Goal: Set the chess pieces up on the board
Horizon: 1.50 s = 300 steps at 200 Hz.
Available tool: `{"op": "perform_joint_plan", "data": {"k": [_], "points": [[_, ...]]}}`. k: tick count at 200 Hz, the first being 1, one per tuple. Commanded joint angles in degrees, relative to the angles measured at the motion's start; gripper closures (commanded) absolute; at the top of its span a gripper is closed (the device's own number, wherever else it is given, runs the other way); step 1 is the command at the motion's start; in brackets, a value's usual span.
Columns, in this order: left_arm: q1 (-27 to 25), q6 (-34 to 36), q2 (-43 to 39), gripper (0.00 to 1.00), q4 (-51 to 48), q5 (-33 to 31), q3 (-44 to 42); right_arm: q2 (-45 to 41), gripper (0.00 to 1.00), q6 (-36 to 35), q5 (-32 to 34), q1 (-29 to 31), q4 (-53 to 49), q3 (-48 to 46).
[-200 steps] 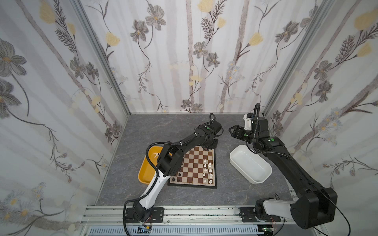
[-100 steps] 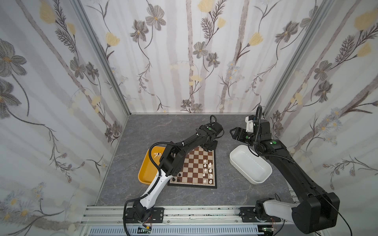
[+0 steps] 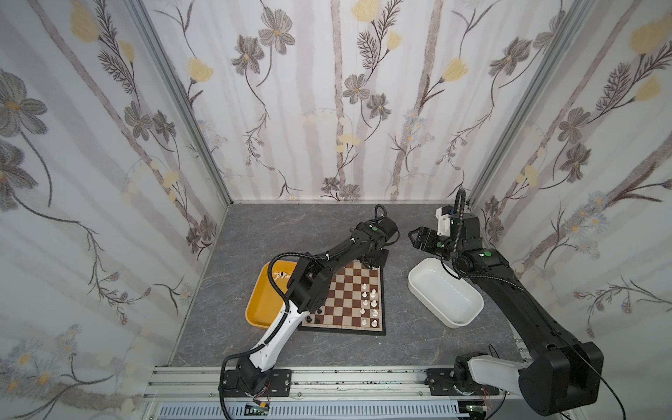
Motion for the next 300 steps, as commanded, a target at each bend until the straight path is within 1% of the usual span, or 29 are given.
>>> {"op": "perform_joint_plan", "data": {"k": [1, 58, 70, 80, 97, 113, 124, 137, 144, 159, 178, 192, 201, 210, 217, 227, 249, 263, 274, 281, 300], "points": [[0.02, -0.42, 0.78, 0.81, -1.16, -0.31, 1.24, 0.06, 0.19, -0.5, -1.21, -0.12, 2.41, -0.24], [-0.03, -0.64, 2.24, 0.8, -2.04, -0.86, 4.23, -0.03, 0.19, -0.53, -1.68, -0.3, 2.74, -0.5], [-0.01, -0.71, 1.94, 0.78, -2.23, -1.47, 4.44, -0.35, 0.19, -0.44, -1.41, -0.3, 2.74, -0.5], [-0.06, -0.71, 1.16, 0.76, -2.27, -2.24, 4.53, -0.63, 0.18, -0.41, -1.34, -0.3, 2.89, -0.5], [0.03, -0.25, -1.08, 0.69, -2.36, -3.11, 5.14, -1.37, 0.15, -0.45, -1.22, -0.21, 3.48, -0.59], [0.13, 0.06, -4.27, 0.61, -3.0, -3.92, 6.27, -2.01, 0.11, -0.37, -1.18, -0.17, 4.03, -0.62], [0.33, -0.13, -8.03, 0.55, -2.66, -4.84, 5.14, -2.55, 0.08, -0.37, -1.2, 0.01, 4.55, -0.64], [0.96, -0.99, -14.45, 0.47, -0.34, -6.03, -0.85, -2.92, 0.03, -0.72, -0.93, 0.72, 5.14, -0.25], [1.72, -1.74, -19.59, 0.42, 2.16, -6.36, -6.87, -2.79, 0.01, -0.98, -0.7, 1.33, 5.33, 0.08], [4.49, -4.11, -30.67, 0.3, 7.01, -6.02, -20.39, -2.18, 0.0, -1.53, -0.43, 3.14, 6.4, 0.87], [10.38, -7.7, -42.79, 0.14, 9.19, -3.19, -35.19, -0.96, 0.0, -2.03, 0.87, 6.12, 8.08, 2.27], [15.17, -10.91, -50.07, 0.09, 9.72, 0.17, -44.24, 0.62, 0.0, -2.55, 1.37, 8.51, 8.8, 4.09], [18.16, -13.55, -54.02, 0.1, 9.82, 1.77, -49.8, 1.76, 0.0, -3.16, 0.86, 10.1, 9.29, 5.15], [21.19, -16.74, -57.06, 0.17, 9.46, 3.25, -54.81, 3.32, 0.01, -3.36, 0.06, 11.38, 9.44, 6.33], [23.43, -19.23, -58.97, 0.19, 9.45, 4.98, -58.09, 4.5, 0.02, -3.36, -0.36, 12.24, 9.5, 7.13], [27.04, -22.74, -61.16, 0.24, 10.7, 7.53, -62.35, 6.04, 0.03, -3.55, -0.82, 13.63, 9.34, 8.25], [31.82, -30.33, -63.89, 0.35, 16.68, 10.64, -69.8, 8.6, 0.07, -3.93, -1.72, 16.13, 9.73, 9.69], [33.68, -36.09, -63.23, 0.44, 20.35, 11.46, -72.43, 10.13, 0.11, -4.01, -2.94, 17.08, 9.45, 10.51], [34.28, -39.72, -61.9, 0.45, 22.85, 11.37, -73.41, 11.03, 0.13, -4.09, -3.81, 17.76, 8.86, 11.42], [34.51, -41.79, -60.87, 0.48, 24.36, 11.15, -73.82, 11.3, 0.13, -4.19, -4.11, 18.18, 8.9, 11.53], [34.58, -46.59, -58.21, 0.53, 27.12, 8.98, -73.88, 11.3, 0.14, -4.35, -4.71, 18.94, 9.14, 11.54]]}}
